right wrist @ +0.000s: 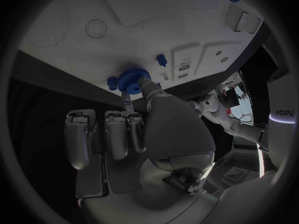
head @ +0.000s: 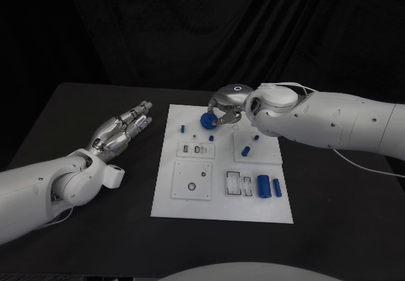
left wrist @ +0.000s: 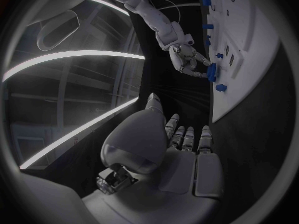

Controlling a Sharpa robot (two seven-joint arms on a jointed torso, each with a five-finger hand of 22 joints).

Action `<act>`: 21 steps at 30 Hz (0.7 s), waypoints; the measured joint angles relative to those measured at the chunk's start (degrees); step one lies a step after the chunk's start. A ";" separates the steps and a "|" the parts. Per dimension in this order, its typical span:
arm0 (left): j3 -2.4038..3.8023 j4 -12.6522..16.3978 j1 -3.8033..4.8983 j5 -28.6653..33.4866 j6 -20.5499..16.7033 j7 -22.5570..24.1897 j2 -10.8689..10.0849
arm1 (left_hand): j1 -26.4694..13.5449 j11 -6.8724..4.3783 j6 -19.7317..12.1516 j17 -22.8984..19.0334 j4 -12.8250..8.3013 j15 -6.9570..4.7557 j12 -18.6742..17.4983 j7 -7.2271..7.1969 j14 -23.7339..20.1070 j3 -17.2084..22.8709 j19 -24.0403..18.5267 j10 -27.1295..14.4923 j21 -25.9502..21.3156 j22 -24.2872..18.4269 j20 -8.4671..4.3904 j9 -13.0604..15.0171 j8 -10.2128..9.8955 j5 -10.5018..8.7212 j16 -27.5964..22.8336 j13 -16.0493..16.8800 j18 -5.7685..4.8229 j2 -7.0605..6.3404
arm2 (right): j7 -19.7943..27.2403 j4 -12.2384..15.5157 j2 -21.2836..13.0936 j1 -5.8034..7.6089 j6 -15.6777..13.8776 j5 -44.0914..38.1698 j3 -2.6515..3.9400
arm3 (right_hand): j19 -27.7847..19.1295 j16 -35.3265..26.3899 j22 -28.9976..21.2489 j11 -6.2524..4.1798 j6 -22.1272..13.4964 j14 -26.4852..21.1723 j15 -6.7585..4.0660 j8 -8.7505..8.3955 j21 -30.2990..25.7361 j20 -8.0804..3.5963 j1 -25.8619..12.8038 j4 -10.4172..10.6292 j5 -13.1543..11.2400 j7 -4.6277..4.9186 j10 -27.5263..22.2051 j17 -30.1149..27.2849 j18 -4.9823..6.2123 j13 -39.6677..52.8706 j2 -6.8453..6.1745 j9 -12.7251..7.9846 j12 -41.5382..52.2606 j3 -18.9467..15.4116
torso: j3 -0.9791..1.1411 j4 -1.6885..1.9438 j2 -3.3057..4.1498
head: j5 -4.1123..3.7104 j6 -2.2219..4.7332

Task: Assemble the parts on the task board

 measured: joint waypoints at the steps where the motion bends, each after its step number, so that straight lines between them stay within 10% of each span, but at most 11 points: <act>1: 0.00 -0.01 0.00 0.00 0.03 0.00 0.01 | 0.00 0.01 0.00 0.00 0.00 0.00 0.00 0.00 0.00 0.00 0.00 -0.01 0.00 0.00 0.00 0.00 0.00 0.00 0.00 0.00 0.00 0.00 | -0.06 -0.03 0.05 0.00 0.14 0.00 0.04 | 0.00 0.00 0.00 0.00 -0.20 0.00 0.00 0.00 0.00 0.00 0.00 0.06 0.00 -0.20 0.00 0.00 0.01 0.00 0.00 0.00 0.00 0.06 | 0.01 0.01 0.01 | -0.04 0.00; 3: 0.00 -0.03 0.00 0.00 0.07 0.00 0.04 | 0.00 0.01 0.00 0.00 0.00 0.00 0.00 0.00 0.00 0.00 0.00 -0.01 0.00 0.00 0.00 0.00 0.00 0.00 0.00 0.00 0.00 0.00 | -0.22 -0.09 0.14 0.00 0.45 0.00 0.09 | -0.05 0.00 0.00 0.61 -1.97 0.27 0.34 -1.22 0.00 0.06 0.00 0.12 0.05 -0.09 -0.01 0.00 0.00 0.00 0.00 0.35 0.00 0.29 | 0.02 0.01 0.02 | -0.08 -0.01; 4: 0.00 -0.03 0.00 0.00 0.09 0.00 0.05 | 0.00 0.01 0.00 0.00 0.00 0.00 0.00 0.00 0.00 0.00 0.00 -0.01 0.00 0.00 0.00 0.00 0.00 0.00 0.00 0.00 0.00 0.00 | -0.29 -0.12 0.17 0.00 0.60 0.00 0.09 | -0.07 0.00 0.00 0.61 -3.22 0.10 0.51 -2.49 0.00 0.36 0.00 0.13 0.22 0.12 -0.01 0.00 0.00 0.00 0.00 6.49 0.00 0.45 | 0.03 0.01 0.02 | -0.09 -0.03; 7: 0.00 -0.04 0.00 0.00 0.16 0.00 0.06 | 0.00 0.01 0.00 0.01 0.00 0.00 0.00 0.00 0.00 0.00 0.00 -0.01 0.00 0.00 0.00 0.00 0.00 0.00 0.00 0.00 0.00 0.00 | -0.56 -0.19 0.25 -0.01 1.16 0.00 0.05 | 0.00 0.00 0.00 0.88 -6.02 0.23 0.64 -4.87 0.00 0.43 -0.02 0.13 0.53 0.48 0.00 0.00 0.00 0.00 -0.01 10.00 0.00 0.77 | 0.03 0.01 0.03 | -0.09 -0.13; 12: 0.00 -0.06 0.00 0.00 0.30 0.00 0.06 | 0.00 0.01 0.00 0.01 0.00 0.21 0.00 0.00 0.21 0.00 0.00 -0.01 0.00 0.01 0.00 0.00 0.00 0.00 0.00 0.00 0.00 0.00 | -0.96 -0.27 0.31 -0.11 2.07 0.00 0.00 | 0.01 0.00 -0.01 1.00 -10.63 0.06 0.86 -8.02 0.00 0.82 -0.72 0.13 0.16 0.83 -0.01 0.00 0.00 -0.01 -0.54 7.88 0.00 0.92 | 0.01 0.01 0.01 | 0.06 -0.21; 21: 0.00 -0.16 0.00 0.00 0.48 0.00 0.06 | 0.00 0.21 0.21 0.03 -0.17 0.34 0.00 0.21 0.07 0.16 0.13 0.19 0.00 0.01 0.13 0.00 0.00 0.00 0.00 0.01 0.01 0.00 | -1.34 -0.33 0.28 -0.12 2.70 0.00 0.00 | 0.02 0.00 -0.01 1.01 -20.23 0.06 0.86 -8.62 -0.62 0.82 -1.15 -0.03 0.16 0.28 -0.01 0.00 0.00 -0.01 -0.55 3.19 0.00 1.06 | -0.04 0.04 -0.03 | -0.04 -0.30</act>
